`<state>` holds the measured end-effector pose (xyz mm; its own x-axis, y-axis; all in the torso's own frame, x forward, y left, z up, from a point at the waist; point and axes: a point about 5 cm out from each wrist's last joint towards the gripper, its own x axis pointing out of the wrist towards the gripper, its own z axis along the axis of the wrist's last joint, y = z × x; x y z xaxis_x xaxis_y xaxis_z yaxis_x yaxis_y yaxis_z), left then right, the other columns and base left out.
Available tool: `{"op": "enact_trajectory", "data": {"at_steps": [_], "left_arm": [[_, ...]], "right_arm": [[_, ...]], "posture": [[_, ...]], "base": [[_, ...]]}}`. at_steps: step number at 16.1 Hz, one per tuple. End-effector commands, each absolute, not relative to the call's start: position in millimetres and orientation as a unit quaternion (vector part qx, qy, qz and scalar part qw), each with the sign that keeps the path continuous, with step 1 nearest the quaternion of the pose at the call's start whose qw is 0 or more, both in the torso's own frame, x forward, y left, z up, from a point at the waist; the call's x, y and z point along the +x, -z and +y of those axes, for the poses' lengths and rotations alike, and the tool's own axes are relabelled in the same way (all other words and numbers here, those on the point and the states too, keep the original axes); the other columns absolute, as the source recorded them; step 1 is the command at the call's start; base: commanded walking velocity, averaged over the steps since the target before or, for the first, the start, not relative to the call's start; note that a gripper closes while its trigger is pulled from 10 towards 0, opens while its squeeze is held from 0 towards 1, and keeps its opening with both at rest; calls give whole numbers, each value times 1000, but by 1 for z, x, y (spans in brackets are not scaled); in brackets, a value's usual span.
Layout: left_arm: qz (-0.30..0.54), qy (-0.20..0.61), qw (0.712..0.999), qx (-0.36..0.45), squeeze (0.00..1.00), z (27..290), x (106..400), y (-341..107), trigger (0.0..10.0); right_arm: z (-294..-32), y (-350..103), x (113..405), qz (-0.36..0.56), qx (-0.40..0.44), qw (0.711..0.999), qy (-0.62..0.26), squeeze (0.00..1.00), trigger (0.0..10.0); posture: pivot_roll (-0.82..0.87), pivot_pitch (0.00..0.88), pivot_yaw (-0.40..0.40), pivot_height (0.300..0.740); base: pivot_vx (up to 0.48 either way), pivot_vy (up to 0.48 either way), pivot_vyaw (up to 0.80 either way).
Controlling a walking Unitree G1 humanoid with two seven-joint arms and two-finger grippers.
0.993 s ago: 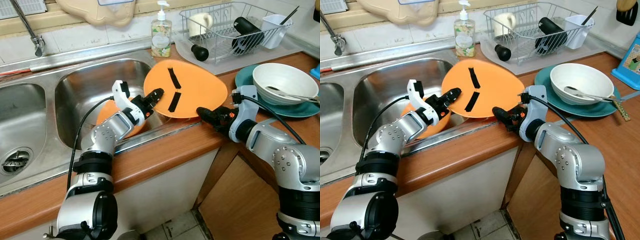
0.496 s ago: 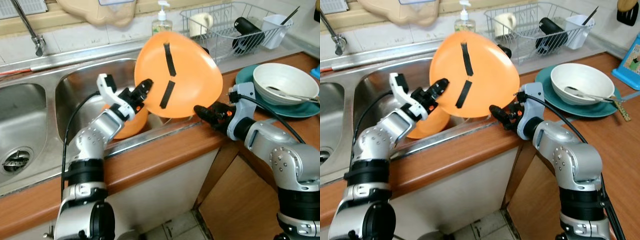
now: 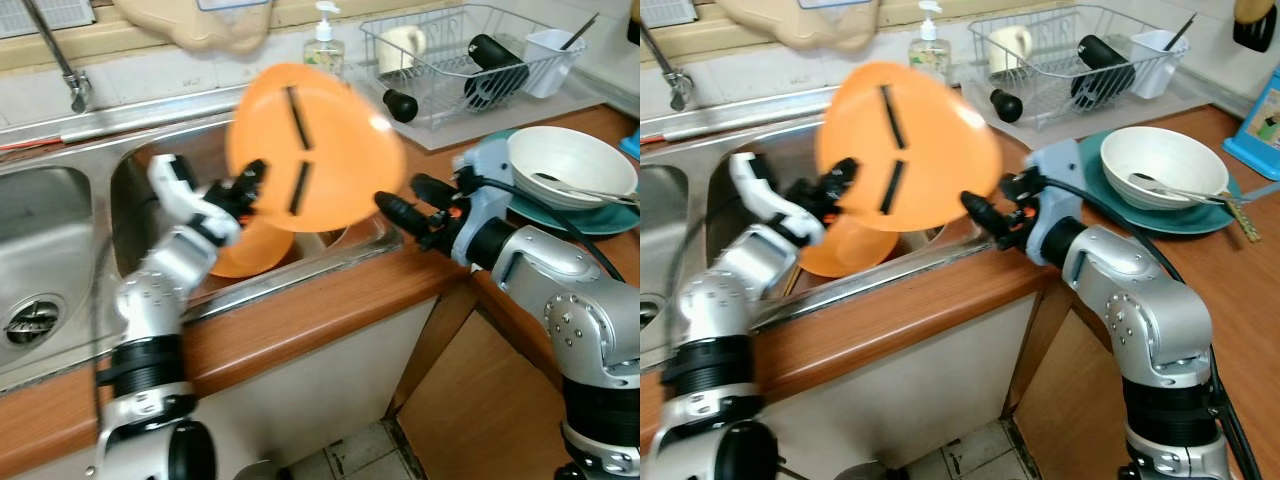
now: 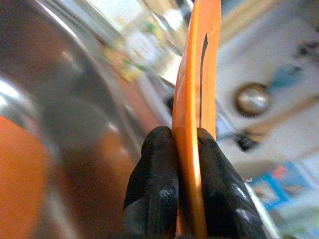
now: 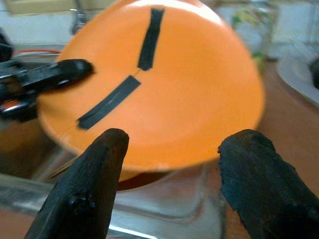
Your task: Kitchen organization
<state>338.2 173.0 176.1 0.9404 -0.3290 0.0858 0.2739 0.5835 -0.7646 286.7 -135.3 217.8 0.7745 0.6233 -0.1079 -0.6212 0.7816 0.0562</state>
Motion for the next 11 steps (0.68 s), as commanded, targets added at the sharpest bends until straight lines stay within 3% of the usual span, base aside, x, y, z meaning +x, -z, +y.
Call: {"op": "enact_trajectory", "data": {"at_steps": [1, 6, 11], "left_arm": [[-5, 141, 905, -401, 0, 190, 337, -189, 0], [-1, 66, 931, -360, 0, 227, 331, -186, 0], [64, 16, 926, -371, 0, 228, 338, -165, 0]], "right_arm": [[-130, -223, 282, 47, 1, 934, -355, 0, 10000], [-127, -216, 278, 63, -39, 925, -372, 0, 10000], [-125, -208, 276, 89, -72, 916, -384, 0, 10000]], "posture": [[-164, 0, 83, 740], [-161, 0, 83, 740], [-167, 0, 81, 740]], "base": [[0, 0, 0], [0, 0, 0], [0, 0, 0]]}}
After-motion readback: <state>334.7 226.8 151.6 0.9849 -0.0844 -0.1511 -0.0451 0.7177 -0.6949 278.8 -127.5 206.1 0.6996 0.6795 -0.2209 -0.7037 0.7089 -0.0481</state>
